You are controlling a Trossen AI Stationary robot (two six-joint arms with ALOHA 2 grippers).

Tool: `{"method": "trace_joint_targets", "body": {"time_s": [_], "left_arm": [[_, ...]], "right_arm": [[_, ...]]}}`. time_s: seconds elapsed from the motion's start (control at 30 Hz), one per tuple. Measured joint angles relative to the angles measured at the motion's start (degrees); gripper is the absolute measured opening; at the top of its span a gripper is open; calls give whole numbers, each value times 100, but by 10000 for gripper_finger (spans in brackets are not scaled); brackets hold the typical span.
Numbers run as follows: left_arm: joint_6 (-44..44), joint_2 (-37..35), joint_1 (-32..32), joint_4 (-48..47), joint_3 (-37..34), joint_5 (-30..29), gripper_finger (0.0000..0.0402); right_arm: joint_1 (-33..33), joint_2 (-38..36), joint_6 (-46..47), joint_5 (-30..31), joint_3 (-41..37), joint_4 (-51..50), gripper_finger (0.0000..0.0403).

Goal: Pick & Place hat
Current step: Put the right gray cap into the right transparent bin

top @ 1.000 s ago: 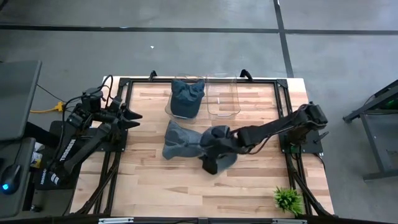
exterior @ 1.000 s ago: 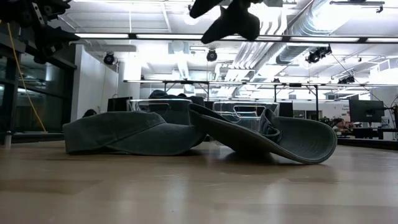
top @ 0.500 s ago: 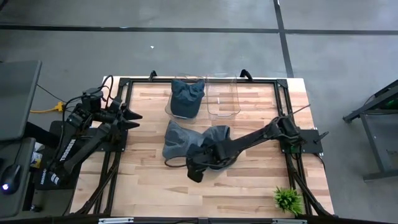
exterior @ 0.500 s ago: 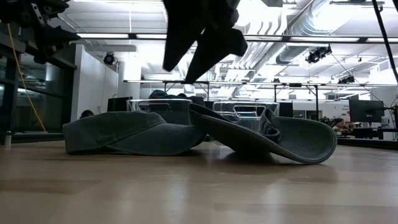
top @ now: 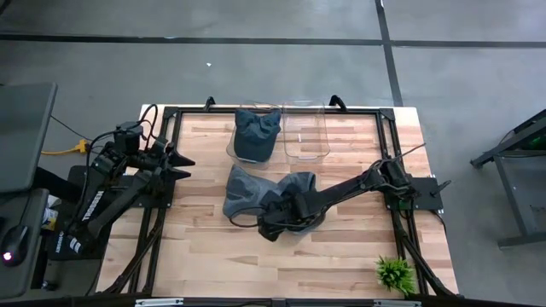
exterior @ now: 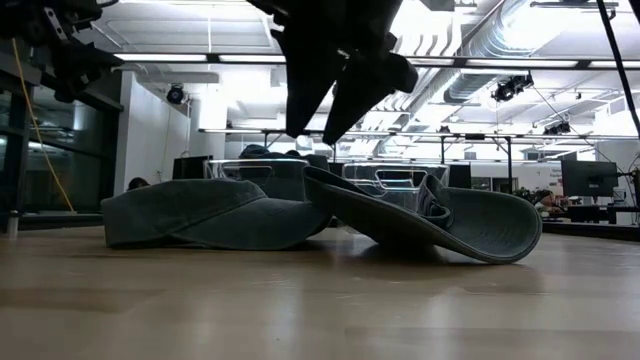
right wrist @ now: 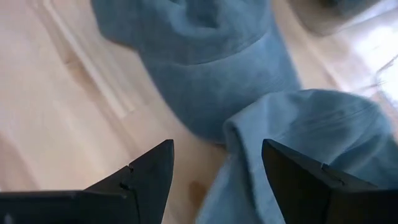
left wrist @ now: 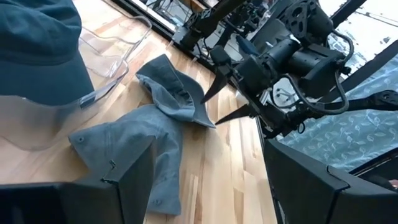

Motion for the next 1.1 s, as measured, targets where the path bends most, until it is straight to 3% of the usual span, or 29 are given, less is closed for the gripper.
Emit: {"method": "trace_joint_targets", "body": {"time_s": [0.33, 0.97, 1.1], "left_arm": [[159, 0, -1, -62, 0, -220, 272], [377, 2, -2, -164, 0, -358, 272], [375, 2, 0, -164, 0, -420, 272]], "right_arm": [[0, 2, -328, 299, -2, -318, 238], [-136, 96, 3, 155, -1137, 509, 238], [-256, 96, 83, -120, -1441, 949, 238]]}}
